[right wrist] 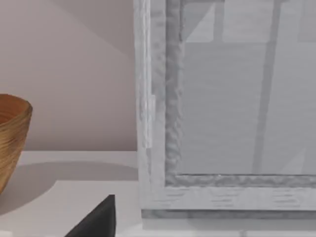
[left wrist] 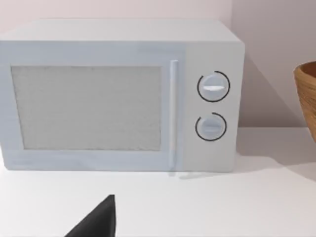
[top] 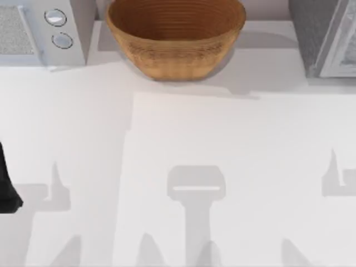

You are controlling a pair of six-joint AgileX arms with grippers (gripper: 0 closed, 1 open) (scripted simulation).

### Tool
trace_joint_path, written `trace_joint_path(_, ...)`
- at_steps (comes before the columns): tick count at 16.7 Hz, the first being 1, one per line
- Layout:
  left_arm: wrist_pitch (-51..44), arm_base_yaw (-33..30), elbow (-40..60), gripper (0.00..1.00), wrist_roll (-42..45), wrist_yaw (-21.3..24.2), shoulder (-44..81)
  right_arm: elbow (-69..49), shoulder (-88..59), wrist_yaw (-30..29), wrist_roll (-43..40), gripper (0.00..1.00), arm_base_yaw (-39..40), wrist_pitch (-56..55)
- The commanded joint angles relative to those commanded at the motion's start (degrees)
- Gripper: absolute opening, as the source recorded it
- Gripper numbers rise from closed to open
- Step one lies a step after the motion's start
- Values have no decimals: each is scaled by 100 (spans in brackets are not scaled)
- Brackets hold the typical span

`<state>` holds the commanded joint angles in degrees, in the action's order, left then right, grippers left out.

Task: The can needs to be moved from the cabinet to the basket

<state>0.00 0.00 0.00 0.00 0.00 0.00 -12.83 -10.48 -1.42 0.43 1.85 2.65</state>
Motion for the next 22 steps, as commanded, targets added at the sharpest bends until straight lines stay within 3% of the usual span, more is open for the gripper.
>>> trace_joint_path(14,0,0,0,100,0,0,0,-7264,-5453,-803,40,100,744,1760)
trace_joint_path(18,0,0,0,100,0,0,0,-8447,-6355,-950,46,100,850,2058)
trace_joint_path(22,0,0,0,100,0,0,0,-8698,-6557,-985,47,100,873,2127)
